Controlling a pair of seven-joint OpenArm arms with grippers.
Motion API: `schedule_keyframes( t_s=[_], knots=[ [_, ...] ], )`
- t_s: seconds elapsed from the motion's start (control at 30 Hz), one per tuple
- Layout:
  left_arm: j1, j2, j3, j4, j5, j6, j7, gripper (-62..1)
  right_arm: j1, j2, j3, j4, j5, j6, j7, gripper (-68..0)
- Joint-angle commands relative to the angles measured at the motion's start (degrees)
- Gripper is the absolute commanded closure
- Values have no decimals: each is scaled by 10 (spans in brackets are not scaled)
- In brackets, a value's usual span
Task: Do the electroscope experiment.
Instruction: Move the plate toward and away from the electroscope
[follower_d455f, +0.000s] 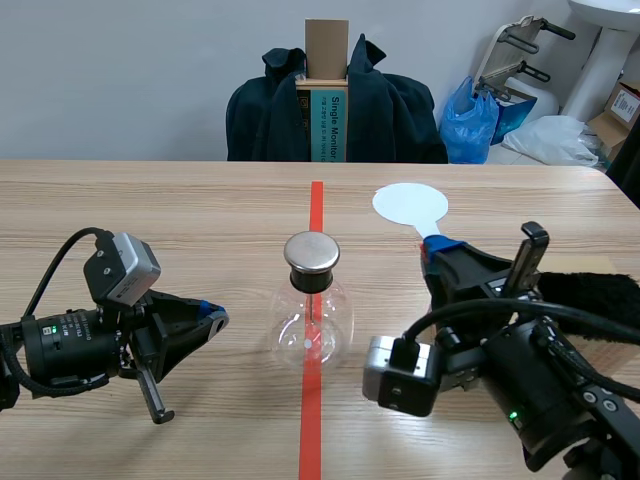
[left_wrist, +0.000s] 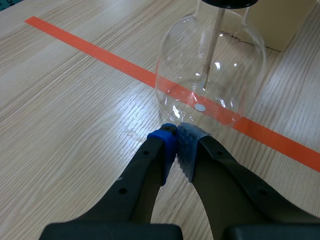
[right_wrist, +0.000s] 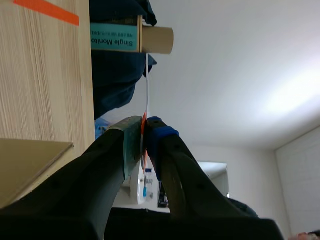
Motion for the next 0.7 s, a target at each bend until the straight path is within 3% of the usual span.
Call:
schedule_keyframes(
  t_s=[0.0, 0.17, 0.67],
  knots=[
    [0, -2, -6, 12, -6, -1, -10, -32, 7, 4, 5, 7, 4, -8, -4, -8],
    [0, -2, -6, 12, -6, -1, -10, -32, 7, 4, 5, 7, 4, -8, 19, -8],
    [0, -2, -6, 12, -6, -1, -10, -31, 7, 4, 5, 7, 15, -8, 207, -8]
  ],
)
